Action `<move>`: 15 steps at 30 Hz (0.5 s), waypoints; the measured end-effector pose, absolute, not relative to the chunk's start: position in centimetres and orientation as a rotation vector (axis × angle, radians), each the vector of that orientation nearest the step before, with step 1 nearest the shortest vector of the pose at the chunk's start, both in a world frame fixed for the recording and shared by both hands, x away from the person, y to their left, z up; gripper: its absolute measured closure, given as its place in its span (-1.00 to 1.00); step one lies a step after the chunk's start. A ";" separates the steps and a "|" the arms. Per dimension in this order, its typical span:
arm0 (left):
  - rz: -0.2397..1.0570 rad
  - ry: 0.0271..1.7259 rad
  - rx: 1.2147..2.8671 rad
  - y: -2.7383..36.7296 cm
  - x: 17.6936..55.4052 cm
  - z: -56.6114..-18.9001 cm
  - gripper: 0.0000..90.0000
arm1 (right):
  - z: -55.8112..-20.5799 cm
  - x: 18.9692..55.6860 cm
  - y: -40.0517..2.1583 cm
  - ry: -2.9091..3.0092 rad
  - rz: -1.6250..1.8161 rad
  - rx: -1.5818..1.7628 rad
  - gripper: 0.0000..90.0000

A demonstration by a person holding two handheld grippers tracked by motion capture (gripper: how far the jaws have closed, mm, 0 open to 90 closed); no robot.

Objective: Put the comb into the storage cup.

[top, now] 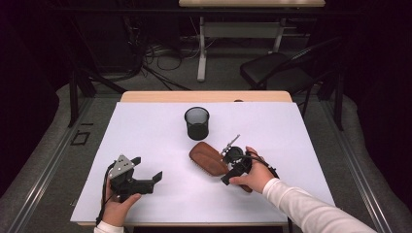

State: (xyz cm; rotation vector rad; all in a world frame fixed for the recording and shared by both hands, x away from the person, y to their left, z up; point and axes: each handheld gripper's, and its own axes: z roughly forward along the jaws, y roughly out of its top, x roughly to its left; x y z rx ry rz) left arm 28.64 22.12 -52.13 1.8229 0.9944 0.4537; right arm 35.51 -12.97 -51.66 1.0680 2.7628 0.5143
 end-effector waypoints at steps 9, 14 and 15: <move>0.455 0.992 1.824 22.1 28.6 -52.1 -0.97 | -52.1 35.8 -12.9 2.764 0.543 1.039 -0.47; 0.456 0.992 1.824 22.1 28.7 -52.1 -0.97 | -52.3 35.8 -13.0 2.763 0.553 1.030 -0.36; 0.455 0.994 1.823 22.1 28.6 -52.1 -0.97 | -52.3 35.8 -13.0 2.763 0.556 1.020 -0.34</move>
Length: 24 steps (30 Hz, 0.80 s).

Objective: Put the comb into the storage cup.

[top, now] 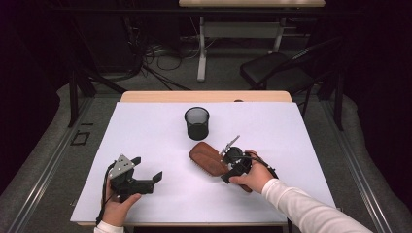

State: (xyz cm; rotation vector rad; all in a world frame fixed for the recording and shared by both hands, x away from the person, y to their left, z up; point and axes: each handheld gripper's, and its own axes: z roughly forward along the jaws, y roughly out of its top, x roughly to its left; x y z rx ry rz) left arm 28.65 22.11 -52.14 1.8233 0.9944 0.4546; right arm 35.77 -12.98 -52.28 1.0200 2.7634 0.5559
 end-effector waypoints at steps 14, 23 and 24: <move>0.455 0.994 1.823 22.1 28.6 -52.1 -0.97 | -52.8 35.8 -12.7 2.788 0.548 1.054 -0.09; 0.455 0.995 1.824 22.1 28.7 -52.2 -0.97 | -52.9 36.1 -12.7 2.781 0.538 1.059 -0.05; 0.453 0.995 1.823 22.1 28.7 -52.2 -0.97 | -53.0 36.1 -12.6 2.779 0.536 1.061 -0.03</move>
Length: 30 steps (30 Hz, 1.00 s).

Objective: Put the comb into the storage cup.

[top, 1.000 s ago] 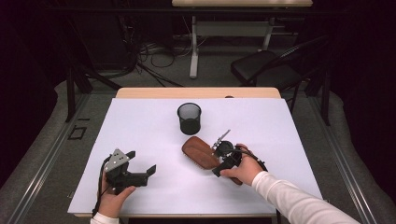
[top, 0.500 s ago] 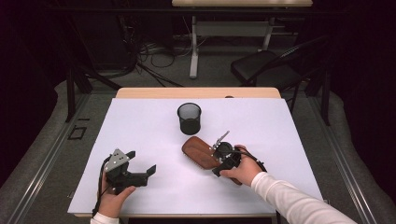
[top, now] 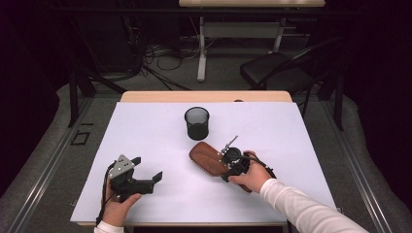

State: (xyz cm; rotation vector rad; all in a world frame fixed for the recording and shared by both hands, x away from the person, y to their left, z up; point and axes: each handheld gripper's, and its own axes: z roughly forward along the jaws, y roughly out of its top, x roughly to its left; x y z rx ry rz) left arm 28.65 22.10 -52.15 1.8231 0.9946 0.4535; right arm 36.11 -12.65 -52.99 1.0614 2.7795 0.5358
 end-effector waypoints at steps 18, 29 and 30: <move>0.449 0.995 1.822 22.1 28.7 -52.2 -0.97 | -53.3 36.3 -12.6 2.788 0.520 1.055 0.17; 0.449 0.995 1.824 22.1 28.7 -52.2 -0.97 | -53.3 36.2 -12.5 2.778 0.511 1.054 0.17; 0.449 0.994 1.824 22.1 28.7 -52.2 -0.97 | -53.3 36.2 -12.5 2.777 0.509 1.050 0.20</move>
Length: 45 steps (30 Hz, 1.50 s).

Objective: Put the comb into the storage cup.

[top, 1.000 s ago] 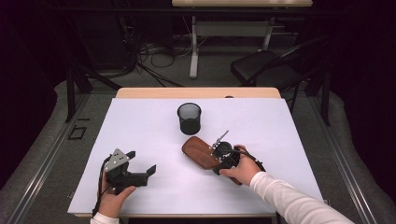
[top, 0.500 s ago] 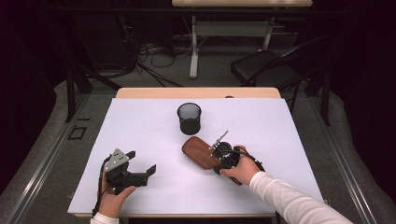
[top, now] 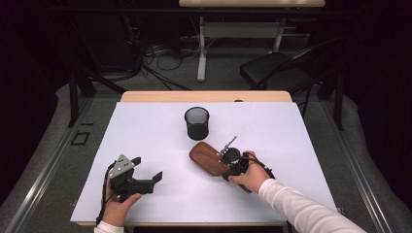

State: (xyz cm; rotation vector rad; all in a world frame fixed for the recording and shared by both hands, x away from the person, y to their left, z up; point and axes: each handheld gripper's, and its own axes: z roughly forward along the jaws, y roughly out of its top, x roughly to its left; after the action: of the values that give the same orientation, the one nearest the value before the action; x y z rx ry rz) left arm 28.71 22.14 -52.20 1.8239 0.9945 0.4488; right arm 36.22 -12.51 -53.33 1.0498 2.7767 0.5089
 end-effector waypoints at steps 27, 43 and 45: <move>0.447 0.996 1.824 22.1 28.7 -52.2 -0.97 | -53.2 35.9 -12.4 2.801 0.522 0.982 0.57; 0.449 0.997 1.825 22.1 28.7 -52.2 -0.97 | -53.3 35.8 -12.5 2.794 0.530 0.971 0.58; 0.447 0.996 1.824 22.1 28.7 -52.2 -0.97 | -53.3 35.8 -12.5 2.793 0.532 0.967 0.58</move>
State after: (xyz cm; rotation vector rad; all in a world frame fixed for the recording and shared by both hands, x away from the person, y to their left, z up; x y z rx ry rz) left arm 28.72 22.12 -52.21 1.8241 0.9961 0.4472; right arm 35.79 -12.52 -53.27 0.9672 2.7933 0.5321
